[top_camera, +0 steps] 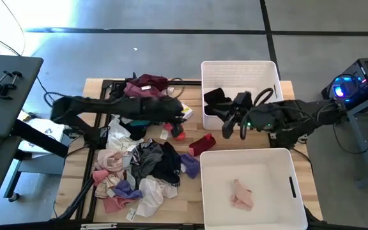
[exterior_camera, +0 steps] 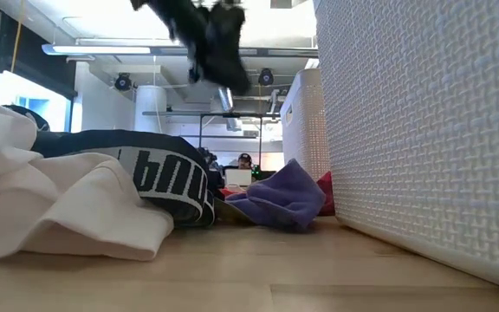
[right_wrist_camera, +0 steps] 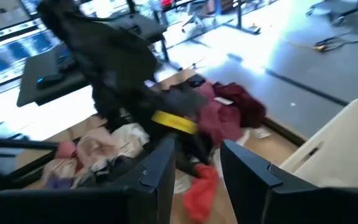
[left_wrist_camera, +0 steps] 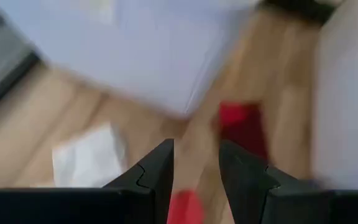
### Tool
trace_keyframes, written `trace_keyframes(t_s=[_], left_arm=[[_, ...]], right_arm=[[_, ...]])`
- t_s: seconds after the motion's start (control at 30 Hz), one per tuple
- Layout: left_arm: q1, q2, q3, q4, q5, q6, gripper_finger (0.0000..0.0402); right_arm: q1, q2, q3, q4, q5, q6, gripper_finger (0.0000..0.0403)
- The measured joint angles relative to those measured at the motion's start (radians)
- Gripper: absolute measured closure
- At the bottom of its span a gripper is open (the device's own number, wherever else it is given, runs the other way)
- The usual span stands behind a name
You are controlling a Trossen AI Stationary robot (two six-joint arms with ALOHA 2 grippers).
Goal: Sort clothes
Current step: Put the white sock into the bottom bin
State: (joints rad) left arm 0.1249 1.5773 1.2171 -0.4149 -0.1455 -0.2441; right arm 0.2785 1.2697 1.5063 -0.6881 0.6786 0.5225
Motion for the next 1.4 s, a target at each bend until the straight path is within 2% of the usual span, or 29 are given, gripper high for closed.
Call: trace_keyframes(t_s=[0.1,0.3,0.53,0.63,0.7,0.8,0.93,1.17,1.4], left_arm=[[0.047,0.083,0.0,-0.042,0.009,0.004,0.0284],[0.118,0.266,0.0,0.035,0.005,0.204,0.0284],[0.174,0.405,0.0,0.054,0.009,0.196,0.0287],[0.18,0.417,0.003,0.031,0.043,0.197,0.0313],[0.179,0.416,0.004,0.018,0.051,0.209,0.0348],[0.167,0.395,0.002,0.001,0.083,0.234,0.0392],[0.145,0.331,-0.003,-0.039,0.112,0.246,0.0393],[0.087,0.119,-0.002,-0.117,0.121,0.302,0.0399],[0.034,-0.093,-0.001,-0.093,0.216,0.308,0.0401]], right_arm=[[0.0,0.0,0.0,0.005,-0.022,0.016,0.0287],[0.001,0.0,0.0,0.005,-0.025,0.055,0.0287],[0.01,0.0,0.0,0.012,-0.047,0.103,0.0287],[0.019,0.003,0.0,0.012,-0.047,0.106,0.0287],[0.025,0.008,0.0,0.012,-0.047,0.106,0.0287],[0.025,0.022,0.0,0.0,-0.047,0.105,0.0287],[0.025,0.057,0.0,-0.043,-0.047,0.101,0.0287],[0.004,0.133,0.0,-0.163,-0.053,0.094,0.0287],[-0.077,0.204,0.0,-0.151,-0.213,-0.044,0.0269]])
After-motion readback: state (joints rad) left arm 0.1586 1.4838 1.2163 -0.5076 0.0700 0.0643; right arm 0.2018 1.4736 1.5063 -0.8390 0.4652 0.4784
